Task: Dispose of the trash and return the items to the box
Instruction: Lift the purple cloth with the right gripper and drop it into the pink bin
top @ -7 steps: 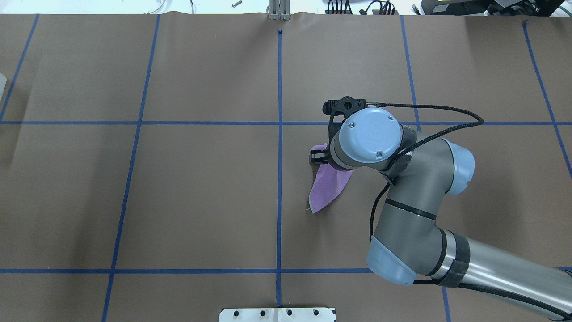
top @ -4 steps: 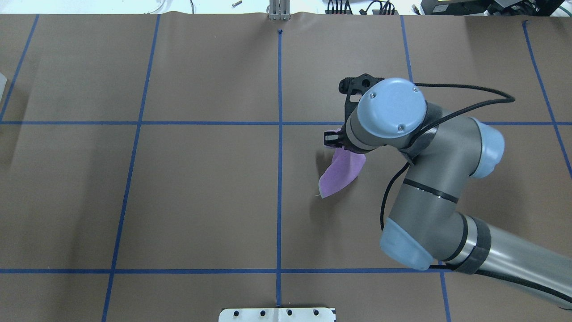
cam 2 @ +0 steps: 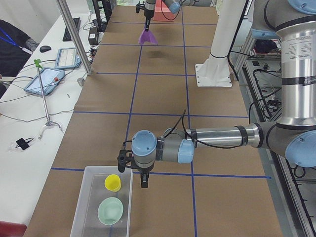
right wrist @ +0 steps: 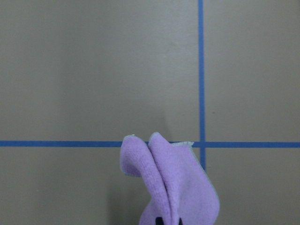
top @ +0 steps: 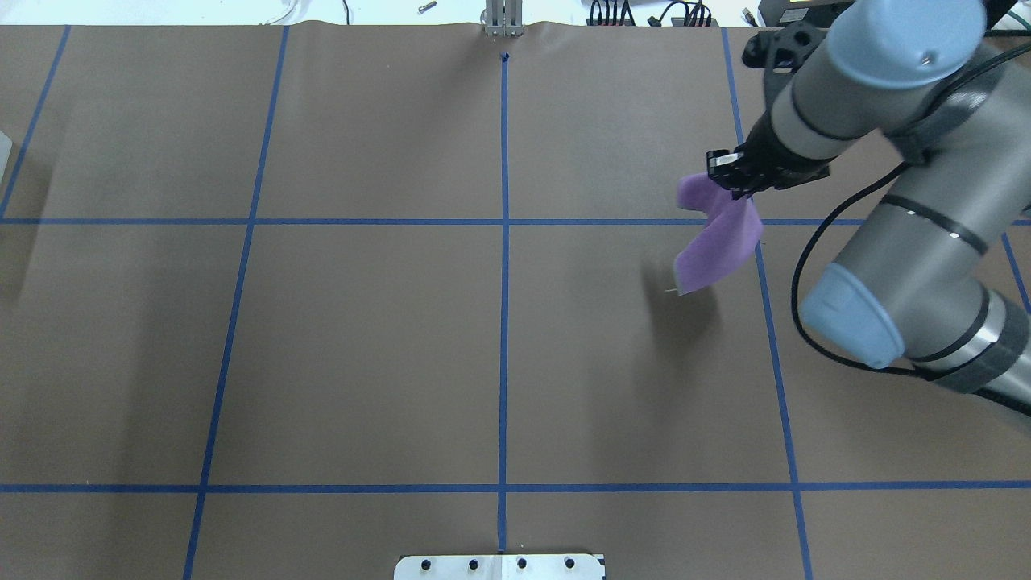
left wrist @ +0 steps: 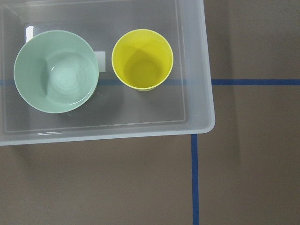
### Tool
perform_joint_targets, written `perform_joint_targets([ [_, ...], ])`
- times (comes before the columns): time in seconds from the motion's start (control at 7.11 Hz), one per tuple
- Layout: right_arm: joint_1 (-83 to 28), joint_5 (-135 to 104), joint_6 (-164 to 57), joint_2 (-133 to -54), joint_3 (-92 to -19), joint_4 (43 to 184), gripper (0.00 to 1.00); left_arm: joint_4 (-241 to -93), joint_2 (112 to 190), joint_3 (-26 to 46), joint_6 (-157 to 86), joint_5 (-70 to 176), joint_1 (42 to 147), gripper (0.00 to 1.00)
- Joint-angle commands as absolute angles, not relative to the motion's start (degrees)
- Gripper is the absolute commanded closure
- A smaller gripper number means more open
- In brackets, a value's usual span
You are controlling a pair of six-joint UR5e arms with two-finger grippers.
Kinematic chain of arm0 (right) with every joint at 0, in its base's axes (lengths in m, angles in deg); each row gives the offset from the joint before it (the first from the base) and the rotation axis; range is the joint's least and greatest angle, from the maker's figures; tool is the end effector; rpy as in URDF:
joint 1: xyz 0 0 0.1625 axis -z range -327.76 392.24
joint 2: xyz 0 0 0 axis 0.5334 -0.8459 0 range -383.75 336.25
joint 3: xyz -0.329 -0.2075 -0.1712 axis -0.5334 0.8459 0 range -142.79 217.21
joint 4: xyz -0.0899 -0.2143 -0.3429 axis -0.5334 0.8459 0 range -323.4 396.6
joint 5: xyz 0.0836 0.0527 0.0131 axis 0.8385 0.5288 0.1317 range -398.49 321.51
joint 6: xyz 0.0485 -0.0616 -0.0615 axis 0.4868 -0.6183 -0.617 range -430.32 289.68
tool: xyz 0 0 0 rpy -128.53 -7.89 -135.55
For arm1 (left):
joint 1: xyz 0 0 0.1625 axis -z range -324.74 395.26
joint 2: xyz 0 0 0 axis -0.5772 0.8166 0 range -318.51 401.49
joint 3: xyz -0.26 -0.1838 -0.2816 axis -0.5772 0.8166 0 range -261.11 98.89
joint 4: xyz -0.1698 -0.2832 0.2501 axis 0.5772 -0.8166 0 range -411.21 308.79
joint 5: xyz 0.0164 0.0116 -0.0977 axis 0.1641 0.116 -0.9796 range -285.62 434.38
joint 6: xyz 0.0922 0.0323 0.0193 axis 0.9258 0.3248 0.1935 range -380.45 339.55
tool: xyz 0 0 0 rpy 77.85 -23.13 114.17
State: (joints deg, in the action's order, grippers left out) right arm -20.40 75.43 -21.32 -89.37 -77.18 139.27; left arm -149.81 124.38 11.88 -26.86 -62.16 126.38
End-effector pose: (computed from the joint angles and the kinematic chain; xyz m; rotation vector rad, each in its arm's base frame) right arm -0.2709 -0.5080 0.2694 0.1764 -0.7187 0.0621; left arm -0.0697 -0.4421 0.6731 0.0363 0.8149 -0.0925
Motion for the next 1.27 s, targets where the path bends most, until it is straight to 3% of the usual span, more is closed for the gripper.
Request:
perform_joint_targets([
  [0.0,-32.04,82.75,-37.71,-97.01,-80.46,143.20,1.00,-149.82,124.64,12.75,-28.71,-62.20,125.34,0.02],
  [0.42,-51.99,88.41,-68.29,-109.15,-76.02,143.66,1.00,-150.08,125.16,12.76,-28.62,-62.20,125.34,0.02],
  [0.84,-63.98,90.54,-93.20,-109.97,-56.11,141.04,1.00,-150.35,125.25,13.54,-28.62,-62.20,125.34,0.02],
  [1.13,-64.36,88.87,-93.09,-111.89,-47.11,132.36,1.00,-150.35,125.25,14.07,-28.71,-62.28,125.26,0.02],
])
